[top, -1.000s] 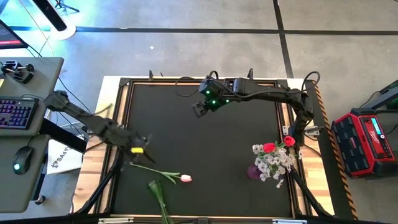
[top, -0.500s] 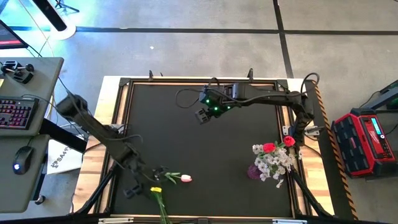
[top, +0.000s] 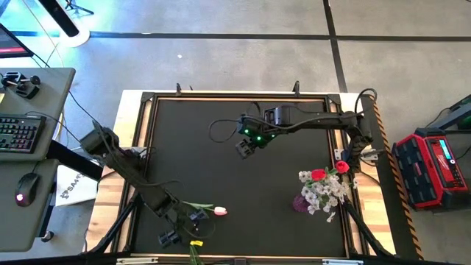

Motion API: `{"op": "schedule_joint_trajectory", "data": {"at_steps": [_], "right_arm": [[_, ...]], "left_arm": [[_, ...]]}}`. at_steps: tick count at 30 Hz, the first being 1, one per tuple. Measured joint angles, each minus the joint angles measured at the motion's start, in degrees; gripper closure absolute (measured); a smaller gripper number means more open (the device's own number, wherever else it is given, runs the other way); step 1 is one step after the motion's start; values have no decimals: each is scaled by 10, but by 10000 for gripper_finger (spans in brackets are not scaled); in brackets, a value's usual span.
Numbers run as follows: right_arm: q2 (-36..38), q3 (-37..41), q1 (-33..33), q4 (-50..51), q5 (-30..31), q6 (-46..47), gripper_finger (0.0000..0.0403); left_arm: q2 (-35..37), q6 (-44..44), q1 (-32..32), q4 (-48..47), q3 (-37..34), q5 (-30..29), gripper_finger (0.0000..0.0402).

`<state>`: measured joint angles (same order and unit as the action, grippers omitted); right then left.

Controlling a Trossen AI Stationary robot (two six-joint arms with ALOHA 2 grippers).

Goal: Sort flowers into vase by color
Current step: Adjust the green vase

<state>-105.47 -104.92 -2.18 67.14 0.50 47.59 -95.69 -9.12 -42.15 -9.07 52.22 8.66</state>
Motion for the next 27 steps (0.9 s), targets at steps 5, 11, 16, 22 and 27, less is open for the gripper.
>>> {"op": "schedule_joint_trajectory", "data": {"at_steps": [5,11,16,22,27], "right_arm": [[0,0,10,6,1,7,153],[11,0,52,2,12,61,153],[47,0,112,-6,69,127,153],[67,0,175,2,125,185,153],[64,0,194,10,139,209,153]], "left_arm": [[-29,5,-3,-15,14,-9,223],[-23,15,-4,-41,18,-4,223],[-10,30,-11,-54,31,-4,223],[-13,-15,-37,-55,79,-47,223],[-29,-40,-68,-61,90,-96,223]]}}
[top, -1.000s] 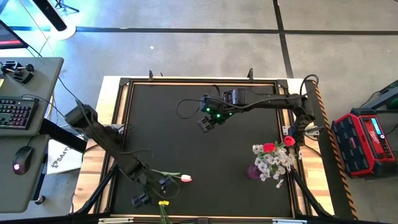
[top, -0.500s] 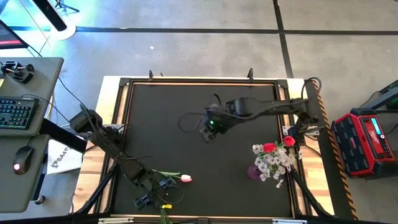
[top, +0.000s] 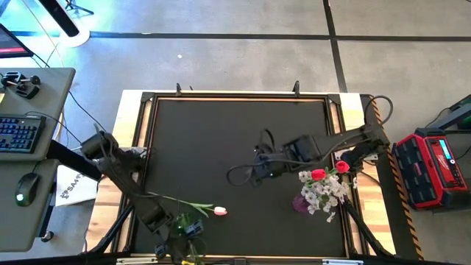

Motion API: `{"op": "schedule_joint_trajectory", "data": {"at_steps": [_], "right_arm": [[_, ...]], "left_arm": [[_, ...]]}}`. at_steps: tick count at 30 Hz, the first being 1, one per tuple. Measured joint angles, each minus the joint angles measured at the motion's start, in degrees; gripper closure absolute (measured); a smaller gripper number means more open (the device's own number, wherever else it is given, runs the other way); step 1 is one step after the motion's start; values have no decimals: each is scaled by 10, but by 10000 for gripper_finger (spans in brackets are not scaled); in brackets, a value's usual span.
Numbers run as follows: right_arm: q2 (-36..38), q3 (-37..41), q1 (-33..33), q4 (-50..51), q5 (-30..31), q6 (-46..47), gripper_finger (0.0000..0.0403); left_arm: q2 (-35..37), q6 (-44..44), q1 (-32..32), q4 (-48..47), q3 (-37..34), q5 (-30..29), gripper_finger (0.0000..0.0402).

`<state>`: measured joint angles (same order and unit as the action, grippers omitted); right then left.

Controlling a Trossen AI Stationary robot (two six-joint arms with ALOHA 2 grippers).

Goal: Sort flowers into vase by color
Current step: Adjust the green vase

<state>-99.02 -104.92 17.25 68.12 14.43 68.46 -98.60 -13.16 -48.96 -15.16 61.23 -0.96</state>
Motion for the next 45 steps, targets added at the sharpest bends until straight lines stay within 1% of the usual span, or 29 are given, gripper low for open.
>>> {"op": "schedule_joint_trajectory", "data": {"at_steps": [5,9,13,15,17,21,26,30,35,41,45], "right_arm": [[0,0,13,-2,39,55,153],[0,0,26,-4,51,96,153],[-1,0,43,-5,68,129,153],[-1,0,51,-6,71,143,153],[-1,0,57,-6,72,156,153],[-1,0,66,-12,73,176,153],[-1,0,76,-19,76,193,153],[-1,0,80,-26,81,201,153],[-1,0,80,-36,81,201,153],[-1,0,80,-42,80,201,153],[-1,0,80,-42,79,201,153]], "left_arm": [[-17,-5,-32,-6,0,-33,223],[-35,-32,-55,-1,0,-62,222],[-50,-42,-72,-1,15,-140,222],[-53,-59,-74,5,25,-152,222],[-57,-65,-74,18,28,-149,222],[-69,-70,-69,31,29,-105,221],[-79,-68,-69,25,29,-120,221],[-79,-49,-64,22,29,-123,221],[-79,-41,-53,-5,29,-94,222],[-80,-45,-46,-7,29,-87,222],[-94,-45,-46,2,28,-80,222]]}}
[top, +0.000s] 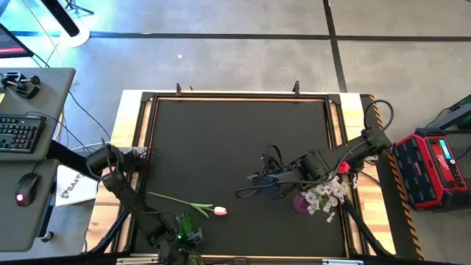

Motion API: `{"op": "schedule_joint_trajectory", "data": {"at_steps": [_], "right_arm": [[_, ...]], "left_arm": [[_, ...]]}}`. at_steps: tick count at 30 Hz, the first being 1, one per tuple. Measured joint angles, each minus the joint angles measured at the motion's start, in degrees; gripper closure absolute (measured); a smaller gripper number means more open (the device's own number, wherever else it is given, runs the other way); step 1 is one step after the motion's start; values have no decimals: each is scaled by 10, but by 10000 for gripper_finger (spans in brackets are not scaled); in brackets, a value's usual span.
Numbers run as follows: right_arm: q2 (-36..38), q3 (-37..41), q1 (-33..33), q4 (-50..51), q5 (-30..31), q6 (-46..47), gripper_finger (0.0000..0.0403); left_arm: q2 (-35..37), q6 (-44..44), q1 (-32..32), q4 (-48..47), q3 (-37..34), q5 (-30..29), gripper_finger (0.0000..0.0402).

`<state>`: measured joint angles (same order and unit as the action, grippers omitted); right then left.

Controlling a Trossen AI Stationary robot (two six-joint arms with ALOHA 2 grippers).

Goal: Sort flowers into vase by color
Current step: Adjust the green vase

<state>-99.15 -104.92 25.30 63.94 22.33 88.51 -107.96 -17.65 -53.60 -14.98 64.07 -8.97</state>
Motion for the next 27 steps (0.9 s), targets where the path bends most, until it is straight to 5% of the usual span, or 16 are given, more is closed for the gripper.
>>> {"op": "schedule_joint_trajectory", "data": {"at_steps": [9,19,27], "right_arm": [[0,0,0,-1,-2,0,153],[0,0,0,0,-2,0,153],[0,0,0,-4,-2,0,153]], "left_arm": [[-25,21,0,-8,1,-15,231],[-25,37,2,-10,2,-6,385],[-24,41,18,-25,-1,19,394]]}}
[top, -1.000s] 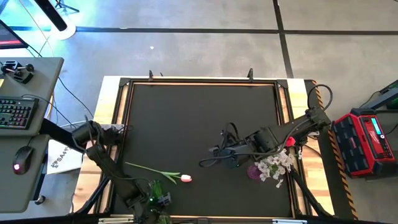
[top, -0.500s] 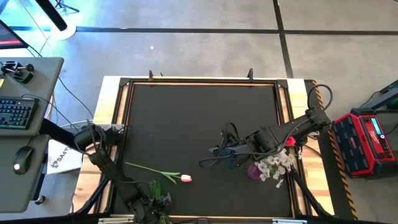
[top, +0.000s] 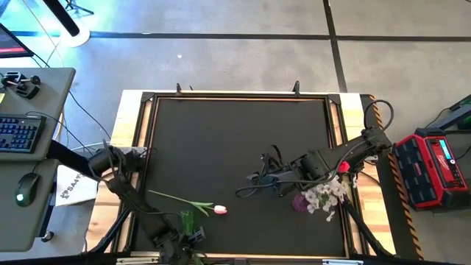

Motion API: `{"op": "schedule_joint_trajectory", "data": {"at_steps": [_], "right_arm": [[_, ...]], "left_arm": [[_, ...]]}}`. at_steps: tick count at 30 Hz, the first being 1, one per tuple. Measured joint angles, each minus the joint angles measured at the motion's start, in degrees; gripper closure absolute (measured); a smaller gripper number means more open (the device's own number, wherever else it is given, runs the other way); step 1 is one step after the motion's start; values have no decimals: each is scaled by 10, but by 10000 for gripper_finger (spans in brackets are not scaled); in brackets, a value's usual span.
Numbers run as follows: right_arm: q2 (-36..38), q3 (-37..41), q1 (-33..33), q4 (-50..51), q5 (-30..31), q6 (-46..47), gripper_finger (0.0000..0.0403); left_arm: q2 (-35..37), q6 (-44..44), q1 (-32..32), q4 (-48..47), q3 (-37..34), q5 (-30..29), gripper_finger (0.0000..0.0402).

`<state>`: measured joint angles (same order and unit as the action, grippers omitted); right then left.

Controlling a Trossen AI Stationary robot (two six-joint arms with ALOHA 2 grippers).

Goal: Sort flowers into vase by color
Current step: Adjust the green vase

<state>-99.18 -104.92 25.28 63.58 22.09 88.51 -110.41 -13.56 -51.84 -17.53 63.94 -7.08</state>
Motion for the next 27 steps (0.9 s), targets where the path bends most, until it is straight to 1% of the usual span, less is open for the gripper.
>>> {"op": "schedule_joint_trajectory", "data": {"at_steps": [5,8,11,15,19,25,27], "right_arm": [[0,0,1,-9,0,6,153],[0,0,4,-11,1,13,153],[0,0,6,-14,5,15,153],[0,0,7,-21,17,15,153],[0,0,6,-28,21,17,153],[0,0,6,-35,23,27,153],[0,0,6,-35,23,30,153]], "left_arm": [[19,-4,8,-18,-3,8,398],[48,-16,13,-44,-8,5,399],[82,-16,21,-47,-6,1,400],[109,-16,31,-61,-6,1,401],[144,-15,37,-53,-6,0,401],[205,-4,55,-51,-7,-33,401],[235,3,65,-46,-21,-42,401]]}}
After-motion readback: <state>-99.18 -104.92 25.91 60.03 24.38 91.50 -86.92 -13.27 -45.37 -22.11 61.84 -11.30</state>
